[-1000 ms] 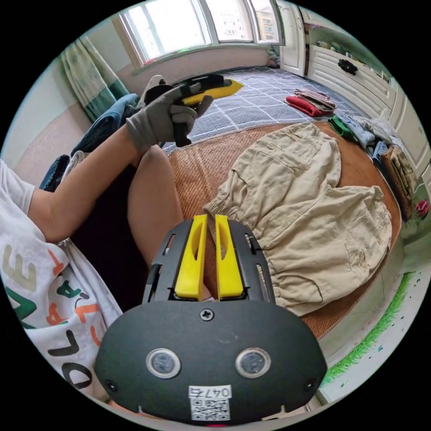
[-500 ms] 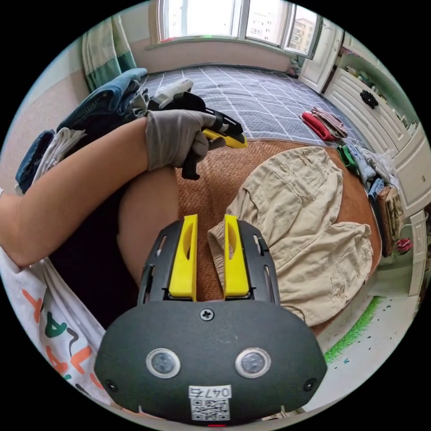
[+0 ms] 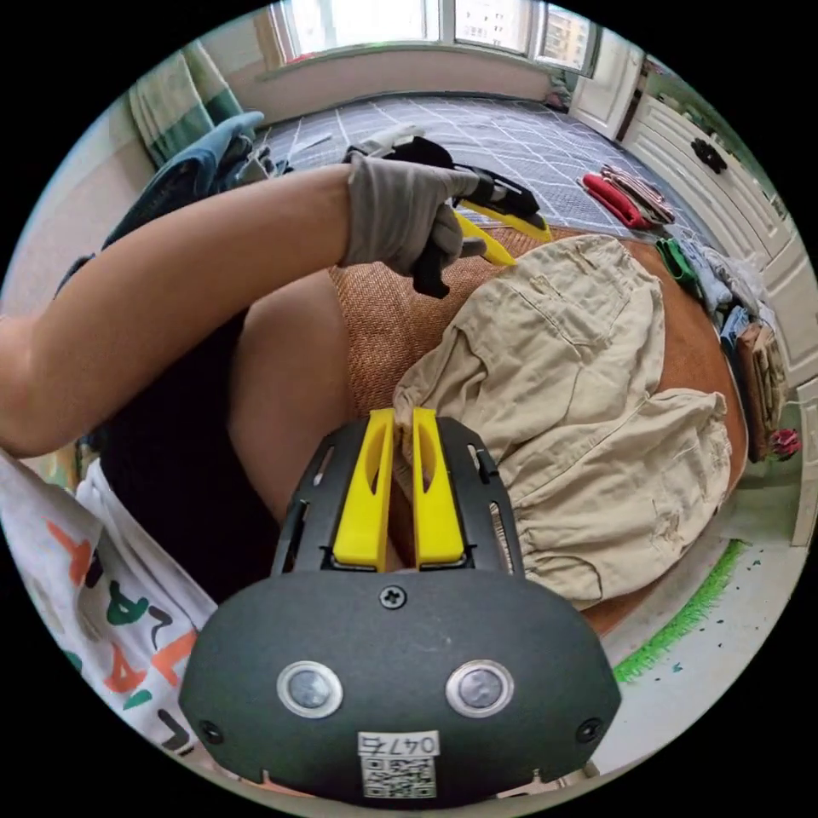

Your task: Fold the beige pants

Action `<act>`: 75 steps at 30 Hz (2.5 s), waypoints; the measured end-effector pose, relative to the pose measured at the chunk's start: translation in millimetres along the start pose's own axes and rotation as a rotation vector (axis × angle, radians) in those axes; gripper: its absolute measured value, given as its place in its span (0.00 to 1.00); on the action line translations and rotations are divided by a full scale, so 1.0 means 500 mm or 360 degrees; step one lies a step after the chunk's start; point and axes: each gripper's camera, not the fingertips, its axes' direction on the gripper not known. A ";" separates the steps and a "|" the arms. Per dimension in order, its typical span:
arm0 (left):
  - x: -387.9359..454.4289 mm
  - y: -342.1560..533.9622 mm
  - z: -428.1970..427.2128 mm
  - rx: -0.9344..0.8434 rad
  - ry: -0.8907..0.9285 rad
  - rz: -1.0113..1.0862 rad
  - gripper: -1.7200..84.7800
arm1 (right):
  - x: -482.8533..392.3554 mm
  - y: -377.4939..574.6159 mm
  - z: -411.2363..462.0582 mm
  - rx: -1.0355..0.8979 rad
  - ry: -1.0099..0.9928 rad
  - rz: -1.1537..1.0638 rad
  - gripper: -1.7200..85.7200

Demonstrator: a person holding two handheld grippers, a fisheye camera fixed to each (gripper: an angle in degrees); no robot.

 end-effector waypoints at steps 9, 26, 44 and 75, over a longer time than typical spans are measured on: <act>0.010 -0.107 0.061 -0.0230 -0.0089 0.0072 0.14 | 0.159 0.153 -0.155 0.0403 -0.0412 0.0264 0.02; 0.019 -0.074 0.048 -0.0197 0.0058 0.0010 0.16 | 0.361 0.322 -0.279 0.0765 -0.0784 0.0450 0.02; 0.490 -0.050 0.164 0.0031 -0.0357 0.0704 0.01 | 0.436 0.363 -0.195 0.0805 -0.1104 0.0871 0.02; 0.509 0.388 0.454 -0.1121 -0.0597 0.0974 0.19 | 0.570 0.538 -0.279 0.0306 -0.0598 0.1149 0.07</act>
